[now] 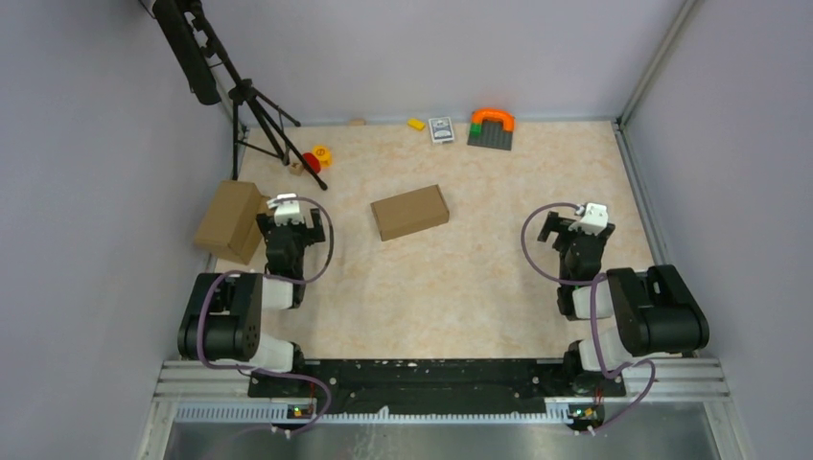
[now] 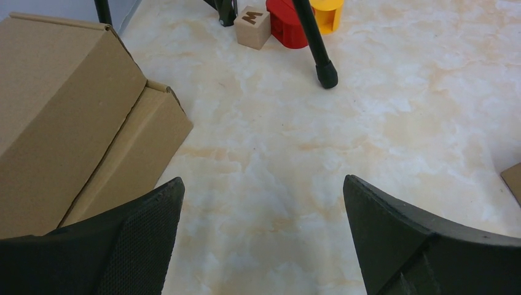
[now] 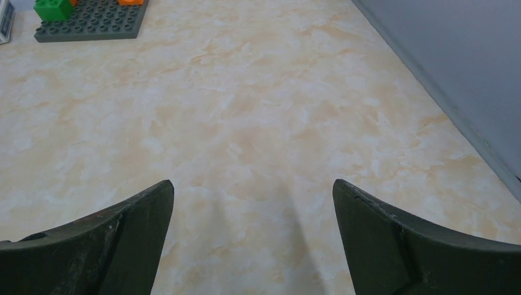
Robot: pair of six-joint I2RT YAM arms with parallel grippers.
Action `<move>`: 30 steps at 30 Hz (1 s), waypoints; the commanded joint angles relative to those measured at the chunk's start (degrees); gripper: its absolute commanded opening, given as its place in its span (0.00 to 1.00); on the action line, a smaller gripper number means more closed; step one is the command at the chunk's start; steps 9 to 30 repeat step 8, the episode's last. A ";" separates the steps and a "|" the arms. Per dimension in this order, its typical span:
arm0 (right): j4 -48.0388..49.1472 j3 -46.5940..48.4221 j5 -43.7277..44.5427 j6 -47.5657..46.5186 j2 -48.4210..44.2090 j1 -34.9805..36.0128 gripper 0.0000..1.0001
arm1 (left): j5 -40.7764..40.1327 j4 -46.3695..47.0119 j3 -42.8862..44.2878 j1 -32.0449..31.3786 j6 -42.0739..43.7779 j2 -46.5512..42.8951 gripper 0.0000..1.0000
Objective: Fold the paper box
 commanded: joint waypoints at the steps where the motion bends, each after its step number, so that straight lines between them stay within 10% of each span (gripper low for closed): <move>1: 1.92 0.50 -0.74 -0.32 -0.53 -0.36 0.99 | 1.16 0.69 1.31 0.36 -0.89 -0.23 0.99; 30: 1.92 0.50 -0.72 -0.35 -0.50 -0.36 0.99 | 1.14 0.88 1.20 0.36 -0.92 -0.31 0.99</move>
